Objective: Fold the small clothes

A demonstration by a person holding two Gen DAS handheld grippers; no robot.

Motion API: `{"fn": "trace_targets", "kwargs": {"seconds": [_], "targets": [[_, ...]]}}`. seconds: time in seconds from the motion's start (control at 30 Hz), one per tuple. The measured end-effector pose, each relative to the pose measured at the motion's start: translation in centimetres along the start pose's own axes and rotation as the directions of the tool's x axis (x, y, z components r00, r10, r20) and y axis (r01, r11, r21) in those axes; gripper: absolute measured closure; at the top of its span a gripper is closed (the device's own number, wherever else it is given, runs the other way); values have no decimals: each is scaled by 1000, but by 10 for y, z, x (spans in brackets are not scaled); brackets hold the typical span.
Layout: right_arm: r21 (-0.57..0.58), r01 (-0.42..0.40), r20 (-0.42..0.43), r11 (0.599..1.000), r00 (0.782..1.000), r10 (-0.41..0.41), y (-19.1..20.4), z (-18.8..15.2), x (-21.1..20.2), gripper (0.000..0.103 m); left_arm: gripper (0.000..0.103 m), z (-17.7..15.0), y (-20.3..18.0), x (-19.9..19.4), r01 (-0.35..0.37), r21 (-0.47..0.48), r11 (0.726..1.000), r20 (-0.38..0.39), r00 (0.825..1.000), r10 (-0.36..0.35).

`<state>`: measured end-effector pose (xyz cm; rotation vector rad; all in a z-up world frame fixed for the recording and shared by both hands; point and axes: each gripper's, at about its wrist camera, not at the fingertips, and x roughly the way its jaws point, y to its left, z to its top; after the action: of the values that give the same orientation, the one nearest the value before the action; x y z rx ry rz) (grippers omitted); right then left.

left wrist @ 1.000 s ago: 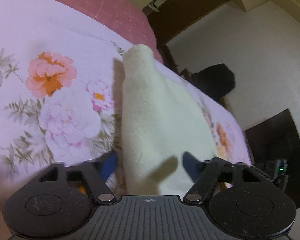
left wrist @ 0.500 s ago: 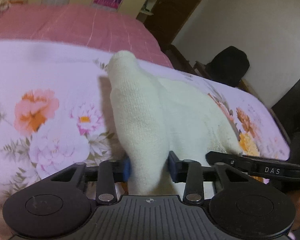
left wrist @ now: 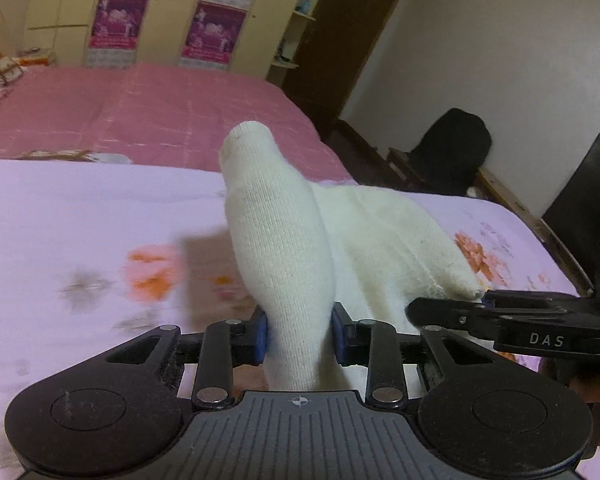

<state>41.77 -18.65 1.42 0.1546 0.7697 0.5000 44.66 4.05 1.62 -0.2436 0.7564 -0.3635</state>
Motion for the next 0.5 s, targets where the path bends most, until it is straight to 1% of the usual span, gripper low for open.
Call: {"fn": "trace_targets", "kwargs": {"seconds": [0.1, 0.2, 0.33, 0.43, 0.5], "targets": [[-30, -22, -1, 999, 1000, 22, 33, 1, 11, 74, 72, -4, 23, -29, -41, -12, 999, 10, 999, 41], [-51, -47, -5, 998, 999, 47, 70, -5, 26, 74, 72, -15, 48, -57, -76, -27, 997, 14, 997, 76], [-79, -84, -23, 993, 996, 83, 113, -14, 47, 74, 72, -37, 89, -86, -106, -91, 990, 4, 994, 107], [-87, -117, -51, 989, 992, 113, 138, -24, 62, 74, 72, -56, 114, -95, -113, -146, 983, -2, 993, 114], [-87, -129, -68, 988, 990, 123, 147, -30, 71, 74, 72, -70, 123, -91, -115, -174, 978, -12, 993, 115]]}}
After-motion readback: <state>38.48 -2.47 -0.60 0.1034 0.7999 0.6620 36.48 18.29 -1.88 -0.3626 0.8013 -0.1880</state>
